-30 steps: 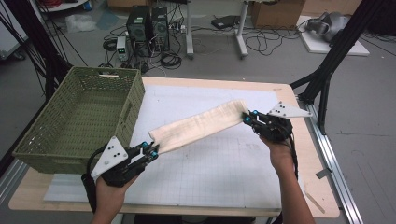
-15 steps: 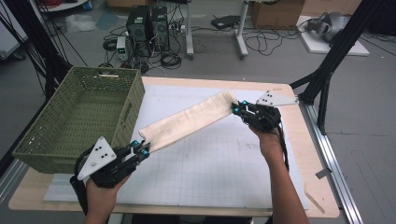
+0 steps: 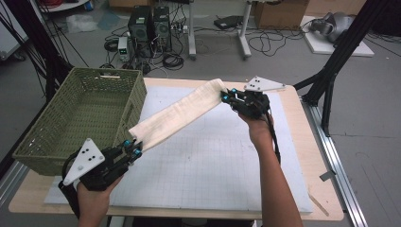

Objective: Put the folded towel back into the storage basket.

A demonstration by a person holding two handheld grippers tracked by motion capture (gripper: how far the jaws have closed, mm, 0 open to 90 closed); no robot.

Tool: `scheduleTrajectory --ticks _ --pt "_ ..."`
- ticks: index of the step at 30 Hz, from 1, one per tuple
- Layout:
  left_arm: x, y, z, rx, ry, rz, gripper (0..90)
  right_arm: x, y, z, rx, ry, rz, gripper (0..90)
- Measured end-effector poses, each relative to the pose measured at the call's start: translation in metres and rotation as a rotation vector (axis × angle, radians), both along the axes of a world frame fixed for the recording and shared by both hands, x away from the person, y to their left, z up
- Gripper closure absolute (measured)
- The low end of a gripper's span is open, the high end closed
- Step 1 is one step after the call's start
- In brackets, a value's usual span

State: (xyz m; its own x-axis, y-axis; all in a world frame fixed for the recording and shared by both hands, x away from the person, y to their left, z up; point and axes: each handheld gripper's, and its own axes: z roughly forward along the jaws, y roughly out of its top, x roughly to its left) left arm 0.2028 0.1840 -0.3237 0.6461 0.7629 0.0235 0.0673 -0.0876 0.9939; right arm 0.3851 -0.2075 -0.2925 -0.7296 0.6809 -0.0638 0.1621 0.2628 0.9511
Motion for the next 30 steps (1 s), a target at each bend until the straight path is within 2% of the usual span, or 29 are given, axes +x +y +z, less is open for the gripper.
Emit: scheduleTrajectory --ticks 3,11,22,26,30 --pt "-0.001 0.005 0.002 -0.006 -0.005 0.015 82.8 0.006 0.009 0.007 0.023 -0.009 0.01 81.7" --pt "-0.004 0.024 0.006 -0.031 -0.016 0.061 82.8 0.022 0.04 0.021 0.004 -0.023 0.047 81.8" --pt "-0.011 0.049 0.011 -0.07 -0.028 0.116 82.8 0.042 0.084 0.031 0.021 -0.035 0.101 81.8" --pt "-0.014 0.058 0.012 -0.086 -0.031 0.137 82.8 0.048 0.101 0.034 0.012 -0.04 0.117 81.8" --pt "-0.016 0.065 0.013 -0.085 -0.034 0.154 82.8 0.054 0.117 0.034 0.015 -0.035 0.128 81.8"
